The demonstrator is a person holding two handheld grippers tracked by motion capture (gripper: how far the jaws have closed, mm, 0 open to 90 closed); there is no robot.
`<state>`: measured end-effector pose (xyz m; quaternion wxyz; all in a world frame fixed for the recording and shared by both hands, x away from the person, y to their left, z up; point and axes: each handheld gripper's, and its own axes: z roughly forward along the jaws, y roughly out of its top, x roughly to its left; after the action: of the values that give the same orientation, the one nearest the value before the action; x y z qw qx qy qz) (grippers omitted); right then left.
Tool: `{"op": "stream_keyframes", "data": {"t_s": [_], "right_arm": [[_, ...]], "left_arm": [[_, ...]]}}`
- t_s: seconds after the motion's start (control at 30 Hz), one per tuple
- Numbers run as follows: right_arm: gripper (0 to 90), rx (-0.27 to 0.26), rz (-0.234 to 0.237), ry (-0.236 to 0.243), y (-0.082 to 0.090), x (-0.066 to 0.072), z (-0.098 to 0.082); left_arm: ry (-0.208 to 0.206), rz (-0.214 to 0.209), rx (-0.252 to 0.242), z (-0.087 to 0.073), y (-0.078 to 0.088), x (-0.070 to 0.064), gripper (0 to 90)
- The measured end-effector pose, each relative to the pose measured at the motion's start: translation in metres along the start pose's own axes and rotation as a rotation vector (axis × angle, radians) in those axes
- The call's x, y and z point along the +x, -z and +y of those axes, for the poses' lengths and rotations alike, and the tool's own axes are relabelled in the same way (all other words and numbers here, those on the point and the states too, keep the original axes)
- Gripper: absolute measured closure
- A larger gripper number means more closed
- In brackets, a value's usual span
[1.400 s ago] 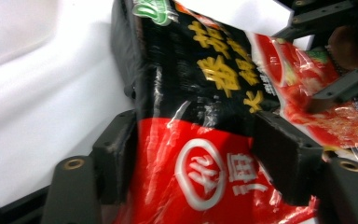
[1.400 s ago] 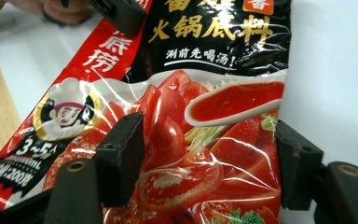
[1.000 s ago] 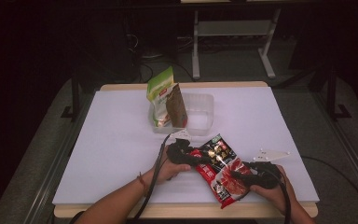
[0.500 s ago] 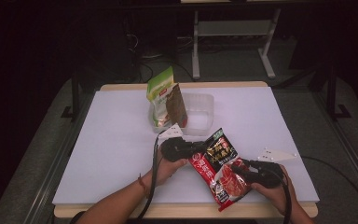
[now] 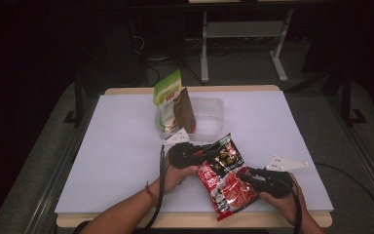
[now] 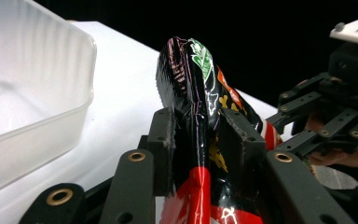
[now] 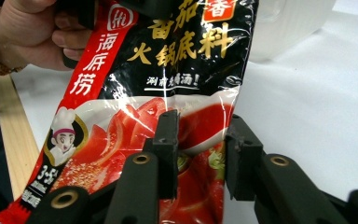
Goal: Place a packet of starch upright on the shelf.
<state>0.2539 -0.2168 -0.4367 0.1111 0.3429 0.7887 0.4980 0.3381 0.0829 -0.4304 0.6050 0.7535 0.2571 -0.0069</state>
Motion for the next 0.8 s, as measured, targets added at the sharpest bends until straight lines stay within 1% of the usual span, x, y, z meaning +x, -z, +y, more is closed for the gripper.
{"op": "stream_keyframes", "data": {"t_s": [0.07,0.17,0.23,0.33,0.43,0.53,0.6,0.67,0.7,0.77,0.8], "right_arm": [[69.1,-0.001,0.004,-0.006,-0.001,-0.001,-0.001],[69.2,0.002,0.005,-0.008,-0.002,-0.001,-0.001],[69.0,0.000,0.003,-0.007,-0.003,-0.001,-0.001],[68.7,-0.004,0.003,-0.007,-0.003,-0.001,-0.001],[66.5,-0.002,0.000,0.004,-0.003,-0.001,-0.001],[60.1,0.000,0.005,0.019,-0.002,0.000,0.000],[57.2,0.000,0.004,0.031,0.000,0.001,0.000],[52.0,0.006,0.001,0.049,0.000,0.003,0.000],[49.5,0.009,0.001,0.052,0.000,0.003,0.000],[45.9,0.017,0.016,0.054,0.001,0.003,0.000],[43.6,0.023,0.015,0.056,0.001,0.003,0.000]], "left_arm": [[-0.006,0.008,0.014,0.000,-0.001,0.000,66.3],[-0.008,0.022,0.028,0.000,-0.002,0.002,72.1],[-0.012,0.021,0.024,0.000,-0.001,0.002,76.6],[-0.039,0.025,0.026,0.002,0.001,0.000,79.5],[-0.052,0.027,0.026,0.003,0.002,-0.002,80.6],[-0.064,0.027,0.023,0.006,0.004,-0.003,80.9],[-0.080,0.027,0.023,0.007,0.004,-0.005,81.0],[-0.087,0.027,0.013,0.009,0.006,-0.007,81.0],[-0.095,0.029,0.010,0.010,0.008,-0.008,81.0],[-0.108,0.035,-0.008,0.014,0.012,-0.010,81.0],[-0.115,0.038,-0.014,0.016,0.014,-0.010,80.9]]}}
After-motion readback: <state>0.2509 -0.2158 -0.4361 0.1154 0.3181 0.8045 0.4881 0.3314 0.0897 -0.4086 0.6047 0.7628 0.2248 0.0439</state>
